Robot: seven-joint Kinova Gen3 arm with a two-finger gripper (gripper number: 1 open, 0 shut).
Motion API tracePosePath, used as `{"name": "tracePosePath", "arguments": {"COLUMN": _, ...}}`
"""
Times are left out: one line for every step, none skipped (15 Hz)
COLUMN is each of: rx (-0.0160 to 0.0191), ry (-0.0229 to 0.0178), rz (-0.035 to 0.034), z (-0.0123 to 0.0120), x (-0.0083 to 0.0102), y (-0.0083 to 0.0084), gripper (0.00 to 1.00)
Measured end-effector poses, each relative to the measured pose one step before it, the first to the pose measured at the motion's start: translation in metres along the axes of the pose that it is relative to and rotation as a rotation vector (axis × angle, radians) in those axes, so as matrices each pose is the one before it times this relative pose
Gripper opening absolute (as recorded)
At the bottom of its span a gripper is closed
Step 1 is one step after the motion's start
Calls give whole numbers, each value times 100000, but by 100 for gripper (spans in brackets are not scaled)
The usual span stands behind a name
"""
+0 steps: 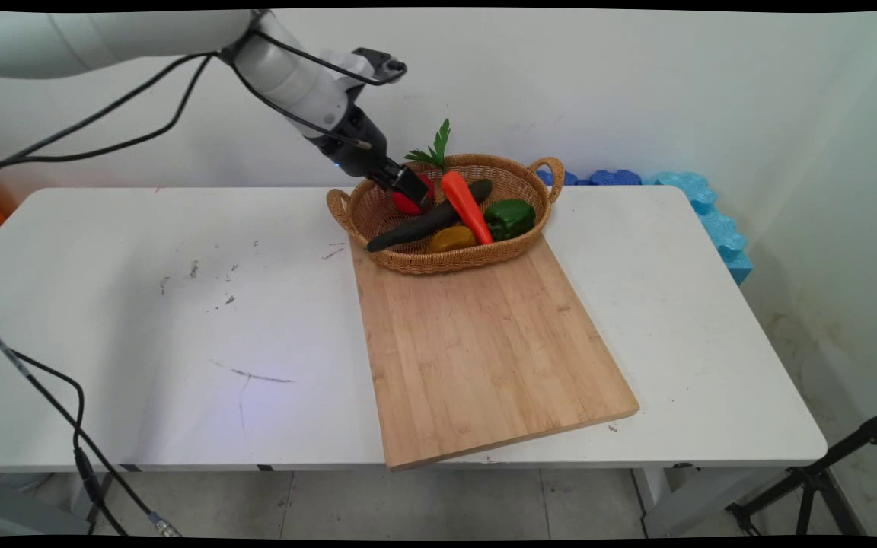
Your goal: Pick up the cucumber from the vegetable basket
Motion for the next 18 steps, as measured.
{"name": "tracePosePath", "arguments": {"rx": 482, "ry": -556, "rz": -414, "z": 658, "x": 297, "y": 32, "gripper": 100}}
{"name": "tracePosePath", "arguments": {"rx": 350, "ry": -378, "rz": -231, "z": 399, "x": 162, "y": 4, "gripper": 100}}
{"name": "tracePosePath", "arguments": {"rx": 523, "ry": -535, "rz": -281, "z": 575, "x": 239, "y": 3, "gripper": 100}}
{"name": "tracePosePath", "arguments": {"rx": 352, "ry": -372, "rz": -132, "z": 393, "x": 174, "y": 15, "gripper": 100}}
{"name": "tracePosePath", "arguments": {"rx": 449, "ry": -448, "rz": -233, "z": 492, "x": 201, "y": -4, "gripper": 100}}
{"name": "tracePosePath", "arguments": {"rx": 305, "ry": -274, "rz": -169, "z": 320, "x": 108, "y": -13, "gripper": 100}}
{"name": "tracePosePath", "arguments": {"rx": 438, "ry": -437, "rz": -248, "z": 532, "x": 194, "y": 8, "gripper": 100}}
{"name": "tracePosePath", "arguments": {"rx": 358, "ry": -368, "rz": -76, "z": 449, "x": 152, "y": 24, "gripper": 100}}
{"name": "tracePosePath", "arguments": {"rx": 409, "ry": -390, "rz": -154, "z": 450, "x": 93, "y": -28, "gripper": 100}}
{"name": "tracePosePath", "arguments": {"rx": 321, "ry": -344, "rz": 30, "z": 431, "x": 116, "y": 17, "gripper": 100}}
{"name": "tracePosePath", "arguments": {"rx": 261, "ry": -319, "rz": 5, "z": 346, "x": 70, "y": 0, "gripper": 100}}
{"name": "tracePosePath", "arguments": {"rx": 304, "ry": -417, "rz": 45, "z": 403, "x": 102, "y": 6, "gripper": 100}}
{"name": "tracePosePath", "arguments": {"rx": 245, "ry": -347, "rz": 107, "z": 337, "x": 104, "y": 26, "gripper": 100}}
{"name": "tracePosePath", "arguments": {"rx": 96, "ry": -211, "rz": 130, "z": 227, "x": 106, "y": 45, "gripper": 100}}
{"name": "tracePosePath", "arguments": {"rx": 211, "ry": -377, "rz": 192, "z": 358, "x": 133, "y": 37, "gripper": 100}}
{"name": "tracePosePath", "arguments": {"rx": 180, "ry": -302, "rz": 119, "z": 280, "x": 103, "y": 17, "gripper": 100}}
{"name": "tracePosePath", "arguments": {"rx": 201, "ry": -336, "rz": 172, "z": 287, "x": 93, "y": 17, "gripper": 100}}
{"name": "tracePosePath", "arguments": {"rx": 131, "ry": -333, "rz": 180, "z": 283, "x": 107, "y": 41, "gripper": 100}}
